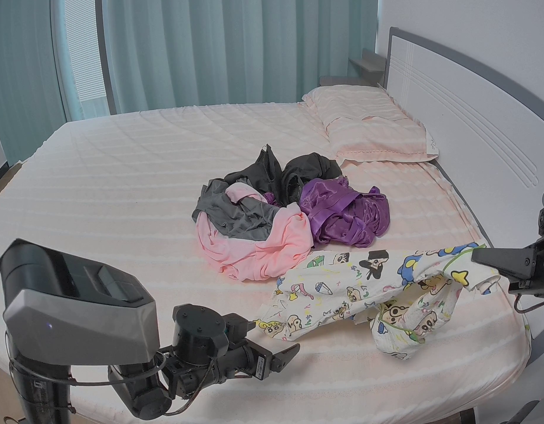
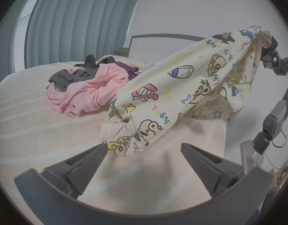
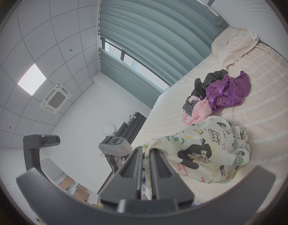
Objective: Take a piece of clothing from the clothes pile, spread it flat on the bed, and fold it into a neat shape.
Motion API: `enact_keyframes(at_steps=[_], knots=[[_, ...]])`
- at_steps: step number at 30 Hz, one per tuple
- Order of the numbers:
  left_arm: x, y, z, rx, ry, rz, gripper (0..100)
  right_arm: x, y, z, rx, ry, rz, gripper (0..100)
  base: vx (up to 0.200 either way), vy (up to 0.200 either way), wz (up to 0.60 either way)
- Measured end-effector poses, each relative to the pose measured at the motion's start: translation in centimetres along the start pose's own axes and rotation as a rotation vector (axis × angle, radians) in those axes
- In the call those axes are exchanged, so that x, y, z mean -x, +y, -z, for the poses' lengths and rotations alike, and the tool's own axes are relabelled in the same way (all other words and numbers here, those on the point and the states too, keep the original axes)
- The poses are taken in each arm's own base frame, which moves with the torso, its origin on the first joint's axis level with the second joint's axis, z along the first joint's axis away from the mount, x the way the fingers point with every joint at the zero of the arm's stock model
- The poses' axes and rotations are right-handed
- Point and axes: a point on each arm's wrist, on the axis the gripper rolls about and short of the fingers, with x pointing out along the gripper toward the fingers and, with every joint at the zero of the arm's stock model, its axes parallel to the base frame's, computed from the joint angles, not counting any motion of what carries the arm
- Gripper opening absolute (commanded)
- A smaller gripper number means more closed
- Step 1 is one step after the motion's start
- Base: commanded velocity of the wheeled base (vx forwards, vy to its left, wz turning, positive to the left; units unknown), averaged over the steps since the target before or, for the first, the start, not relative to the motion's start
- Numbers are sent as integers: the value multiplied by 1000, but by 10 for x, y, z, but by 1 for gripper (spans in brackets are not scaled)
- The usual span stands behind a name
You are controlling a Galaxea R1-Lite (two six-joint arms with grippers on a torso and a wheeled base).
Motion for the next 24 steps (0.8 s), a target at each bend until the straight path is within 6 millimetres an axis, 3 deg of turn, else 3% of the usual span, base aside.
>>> enact_keyframes(at_steps=[18,19,24], knots=[[-52,1,8,77,-72,-41,100,-15,10,-13,27,17,-51,0,0,0,0],[-56,2,9,83,-77,-46,0,-15,10,-14,29,16,-52,0,0,0,0],[-66,4,13,130,-129,-65,0,-16,10,-15,30,15,-52,0,0,0,0]])
